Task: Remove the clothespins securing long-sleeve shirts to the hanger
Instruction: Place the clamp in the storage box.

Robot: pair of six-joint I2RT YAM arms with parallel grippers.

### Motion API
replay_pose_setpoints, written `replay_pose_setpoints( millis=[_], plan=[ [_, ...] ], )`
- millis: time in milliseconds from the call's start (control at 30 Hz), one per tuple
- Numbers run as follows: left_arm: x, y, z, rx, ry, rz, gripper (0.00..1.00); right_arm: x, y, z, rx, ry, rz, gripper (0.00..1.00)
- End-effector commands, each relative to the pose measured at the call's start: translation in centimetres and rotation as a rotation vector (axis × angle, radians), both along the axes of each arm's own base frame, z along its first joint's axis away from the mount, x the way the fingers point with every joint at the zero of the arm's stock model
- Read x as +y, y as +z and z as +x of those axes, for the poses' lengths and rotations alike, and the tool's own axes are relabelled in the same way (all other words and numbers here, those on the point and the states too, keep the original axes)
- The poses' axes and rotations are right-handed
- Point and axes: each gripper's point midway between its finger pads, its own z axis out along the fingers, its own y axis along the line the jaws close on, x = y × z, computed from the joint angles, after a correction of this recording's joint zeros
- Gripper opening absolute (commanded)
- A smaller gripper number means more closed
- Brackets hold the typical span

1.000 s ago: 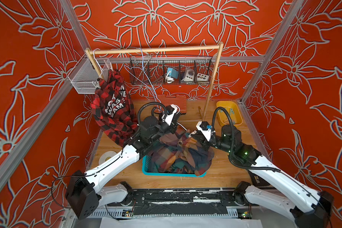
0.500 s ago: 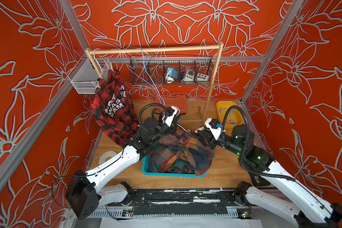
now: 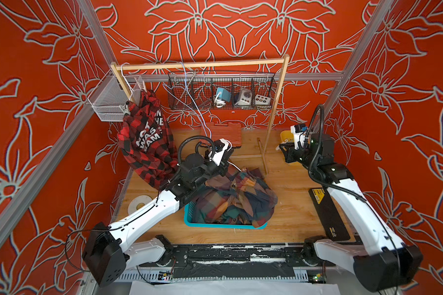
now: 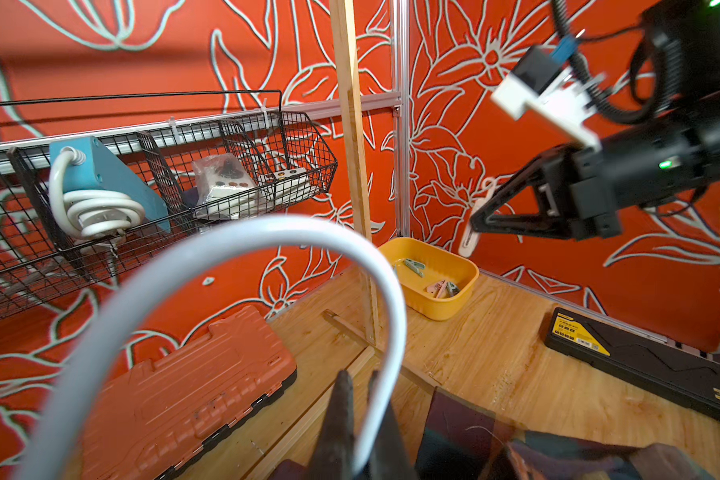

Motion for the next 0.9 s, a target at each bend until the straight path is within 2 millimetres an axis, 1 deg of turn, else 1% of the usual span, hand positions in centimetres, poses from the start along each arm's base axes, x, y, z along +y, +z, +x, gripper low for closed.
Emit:
replay_pose_setpoints(
  millis=[0, 33, 100, 167, 233, 333, 367, 400, 467, 500, 533, 633, 733, 800, 833, 867],
  plan=[
    [0.4, 1.3, -0.7, -0.037, -0.016, -0.022, 0.0, -3.2, -0.7, 2.5, 0.028, -0.132, 0.103, 0.0],
    [0.4, 1.4, -0.8, -0.039, -0.019, -0.023, 0.0, -4.2, -1.3, 3.5, 0.038, -0.161, 0.114, 0.0],
    [0.3, 1.3, -1.0, -0.039, -0.027, -0.022, 0.0, -6.3, -3.1, 5.6, 0.078, -0.223, 0.143, 0.0],
    [0.3, 1.2, -1.1, -0.038, -0.034, -0.023, 0.0, -7.8, -5.1, 7.5, 0.117, -0.268, 0.14, 0.0],
    [0.2, 1.2, -1.2, -0.037, -0.039, -0.025, 0.0, -8.5, -6.9, 9.3, 0.15, -0.295, 0.114, 0.0],
    [0.2, 1.3, -1.4, -0.037, -0.047, -0.029, 0.0, -9.8, -10.3, 11.7, 0.226, -0.34, 0.065, 0.0],
    [0.2, 1.3, -1.4, -0.037, -0.048, -0.031, 0.0, -10.2, -11.5, 12.4, 0.25, -0.355, 0.062, 0.04],
    [0.3, 1.3, -1.5, -0.037, -0.049, -0.031, 0.0, -10.5, -12.5, 12.9, 0.271, -0.368, 0.065, 0.12],
    [0.3, 1.4, -1.6, -0.038, -0.049, -0.032, 0.0, -11.4, -13.8, 13.7, 0.295, -0.404, 0.065, 0.31],
    [0.3, 1.4, -1.6, -0.037, -0.049, -0.032, 0.0, -11.6, -14.0, 14.0, 0.292, -0.413, 0.066, 0.39],
    [0.3, 1.4, -1.6, -0.038, -0.05, -0.03, 0.0, -11.9, -14.0, 14.1, 0.289, -0.42, 0.066, 0.43],
    [0.3, 1.4, -1.6, -0.035, -0.05, -0.03, 0.0, -12.3, -13.1, 14.0, 0.274, -0.428, 0.073, 0.5],
    [0.2, 1.3, -1.6, -0.034, -0.054, -0.031, 0.0, -12.5, -11.7, 13.3, 0.255, -0.426, 0.08, 0.53],
    [0.1, 1.3, -1.5, -0.031, -0.055, -0.031, 0.0, -12.5, -10.6, 12.5, 0.237, -0.416, 0.093, 0.53],
    [0.1, 1.2, -1.5, -0.031, -0.057, -0.029, 0.0, -11.9, -9.7, 11.8, 0.217, -0.382, 0.111, 0.53],
    [0.1, 1.1, -1.5, -0.03, -0.058, -0.026, 0.0, -10.5, -8.5, 11.0, 0.184, -0.313, 0.141, 0.53]
  ],
)
